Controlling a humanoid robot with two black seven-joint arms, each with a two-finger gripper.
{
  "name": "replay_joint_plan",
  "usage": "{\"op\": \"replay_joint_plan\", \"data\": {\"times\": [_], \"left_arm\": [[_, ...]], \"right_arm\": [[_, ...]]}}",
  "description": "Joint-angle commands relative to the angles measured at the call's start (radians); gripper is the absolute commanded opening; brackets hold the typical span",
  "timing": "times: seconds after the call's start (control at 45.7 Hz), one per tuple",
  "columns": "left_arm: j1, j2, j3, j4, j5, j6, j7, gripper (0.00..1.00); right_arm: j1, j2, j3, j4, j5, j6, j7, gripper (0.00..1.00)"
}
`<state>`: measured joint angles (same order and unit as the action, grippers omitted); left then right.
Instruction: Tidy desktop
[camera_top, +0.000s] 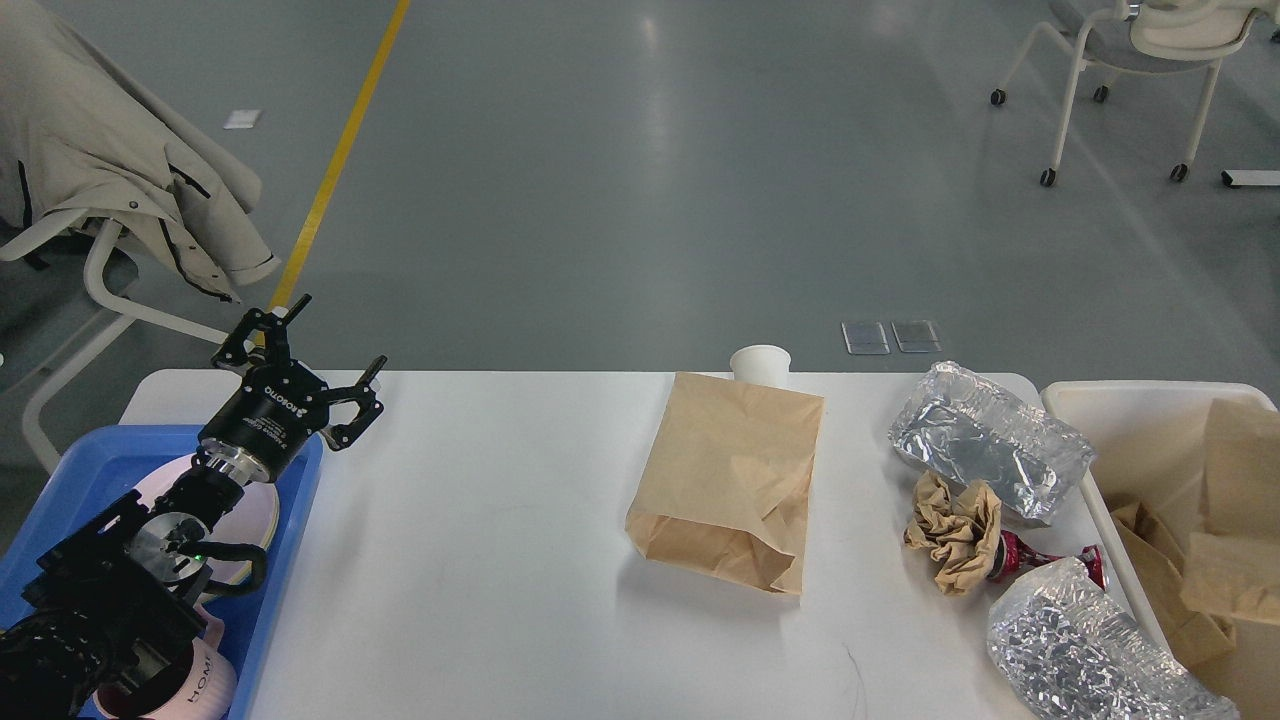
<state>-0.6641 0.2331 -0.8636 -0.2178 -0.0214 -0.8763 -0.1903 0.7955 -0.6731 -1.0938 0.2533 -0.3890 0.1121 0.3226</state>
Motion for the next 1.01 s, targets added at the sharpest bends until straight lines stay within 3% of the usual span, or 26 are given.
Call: {"op": "replay_joint_plan", "data": {"times": [0.0,0.022,0.394,0.526,0.635,0.745,0.898,0.986], "left_arm": [[0.000,0.000,0.000,0.000,0.000,0.000,0.000,1.00],[0.000,0.000,0.000,0.000,0.000,0.000,0.000,1.00],[0.000,0.000,0.000,0.000,0.000,0.000,0.000,1.00],[0.000,0.000,0.000,0.000,0.000,0.000,0.000,1.00],[0.000,0.000,0.000,0.000,0.000,-0.001,0.000,1.00],[0.000,0.000,0.000,0.000,0.001,0.000,0.000,1.00],[0.000,0.000,0.000,0.000,0.000,0.000,0.000,1.00],[0.000,0.000,0.000,0.000,0.000,0.000,0.000,1.00]], "right_arm": [[-0.030,0.012,0.069,-0.005,0.001,-0.020,-0.014,0.94],[-0.030,0.013,0.078,-0.003,0.001,-0.020,-0.016,1.00],[0.036,0.007,0.083,0.087,-0.002,0.001,-0.010,1.00],[0.374,-0.111,0.026,0.372,-0.044,0.030,-0.002,1.00],[0.710,-0.128,-0.113,0.538,-0.109,0.110,-0.001,1.00],[1.063,-0.111,-0.245,0.670,-0.142,0.277,0.016,1.00],[1.537,-0.031,-0.261,0.843,-0.143,0.694,0.047,1.00],[1.746,0.026,-0.230,0.957,-0.142,0.830,0.056,1.00]]}}
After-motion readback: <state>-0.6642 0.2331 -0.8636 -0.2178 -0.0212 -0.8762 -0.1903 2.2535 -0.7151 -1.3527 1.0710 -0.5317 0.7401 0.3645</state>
